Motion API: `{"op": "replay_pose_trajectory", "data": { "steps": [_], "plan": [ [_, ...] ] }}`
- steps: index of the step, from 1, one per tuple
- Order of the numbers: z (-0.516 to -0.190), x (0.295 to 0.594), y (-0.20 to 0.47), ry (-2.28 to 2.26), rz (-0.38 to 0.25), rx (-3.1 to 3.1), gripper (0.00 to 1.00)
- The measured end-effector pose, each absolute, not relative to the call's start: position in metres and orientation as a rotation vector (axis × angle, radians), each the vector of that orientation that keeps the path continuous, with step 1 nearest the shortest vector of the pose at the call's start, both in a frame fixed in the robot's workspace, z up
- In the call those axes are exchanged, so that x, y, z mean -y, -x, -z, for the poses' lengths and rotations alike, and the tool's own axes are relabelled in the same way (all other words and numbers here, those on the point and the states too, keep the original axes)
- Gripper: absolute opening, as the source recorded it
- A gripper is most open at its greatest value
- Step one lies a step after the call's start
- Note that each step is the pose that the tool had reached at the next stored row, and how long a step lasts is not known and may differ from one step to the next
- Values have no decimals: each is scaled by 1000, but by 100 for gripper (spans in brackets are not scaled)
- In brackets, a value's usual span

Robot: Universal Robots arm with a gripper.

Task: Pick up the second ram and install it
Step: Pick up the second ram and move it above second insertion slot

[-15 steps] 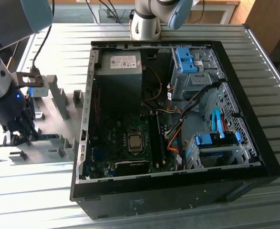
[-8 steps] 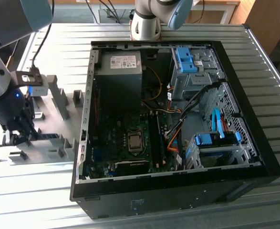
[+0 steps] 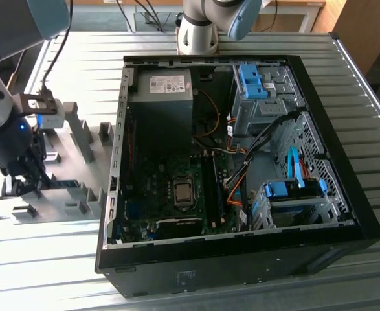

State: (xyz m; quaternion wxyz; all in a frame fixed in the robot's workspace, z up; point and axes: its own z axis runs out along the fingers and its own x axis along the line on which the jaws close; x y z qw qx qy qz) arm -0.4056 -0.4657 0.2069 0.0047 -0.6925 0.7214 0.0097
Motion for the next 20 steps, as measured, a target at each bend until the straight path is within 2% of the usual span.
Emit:
{"op": "replay_pose_trajectory", "data": {
  "steps": [20],
  "plan": [
    [-216, 466, 406, 2169, -30, -2260, 14]
  ]
}}
